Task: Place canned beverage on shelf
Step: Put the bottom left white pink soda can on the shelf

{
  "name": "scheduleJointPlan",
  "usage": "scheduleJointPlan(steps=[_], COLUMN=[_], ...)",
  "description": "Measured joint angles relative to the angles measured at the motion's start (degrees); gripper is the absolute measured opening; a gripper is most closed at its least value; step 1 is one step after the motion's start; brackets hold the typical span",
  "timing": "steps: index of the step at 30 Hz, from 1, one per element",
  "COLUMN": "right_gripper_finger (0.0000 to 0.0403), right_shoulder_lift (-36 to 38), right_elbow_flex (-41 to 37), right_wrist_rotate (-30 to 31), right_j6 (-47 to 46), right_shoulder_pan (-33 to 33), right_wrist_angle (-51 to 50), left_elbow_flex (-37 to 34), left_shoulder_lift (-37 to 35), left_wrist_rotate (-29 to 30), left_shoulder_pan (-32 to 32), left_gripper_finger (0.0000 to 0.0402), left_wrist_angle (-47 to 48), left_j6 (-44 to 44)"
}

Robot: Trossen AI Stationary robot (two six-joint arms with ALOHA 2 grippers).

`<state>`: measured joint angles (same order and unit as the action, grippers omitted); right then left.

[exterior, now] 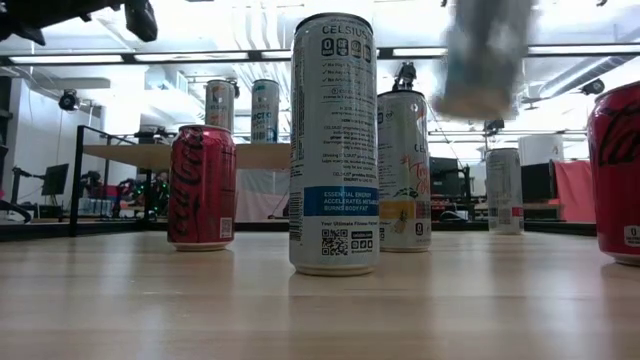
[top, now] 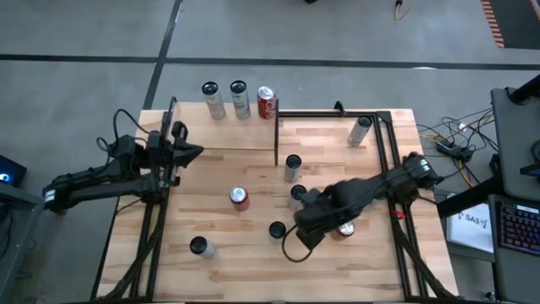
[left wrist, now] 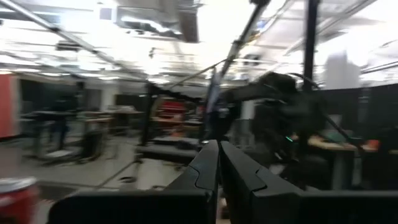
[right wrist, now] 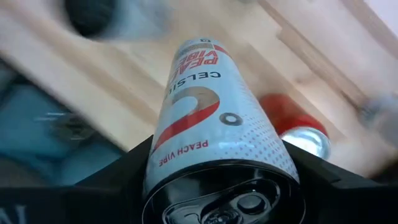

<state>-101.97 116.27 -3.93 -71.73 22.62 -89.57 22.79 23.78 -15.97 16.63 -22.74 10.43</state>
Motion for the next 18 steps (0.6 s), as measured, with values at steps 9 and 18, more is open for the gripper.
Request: scheduleJointPlan(steps=[9, 18], right_gripper_finger=[0.024, 0.024], right_shoulder_lift=[1.79, 1.1], right_elbow_flex=[12.56, 15.01], right_wrist_rotate=[5.53, 18.91], right_j6=[14.77, 38.92], right_shoulder_pan=[-3.58, -10.71], right_wrist_angle=[-0.44, 3.14], left_elbow_flex=[0.68, 10.72], left_shoulder_lift=[9.51, 20.35], left_wrist_rotate=[0.18, 2.06], left_shoulder_pan=[-5.43, -7.27], left_gripper_finger=[0.0, 0.0], left_wrist_angle=[-8.68, 3.48], left_j6=[-0.92, -5.78])
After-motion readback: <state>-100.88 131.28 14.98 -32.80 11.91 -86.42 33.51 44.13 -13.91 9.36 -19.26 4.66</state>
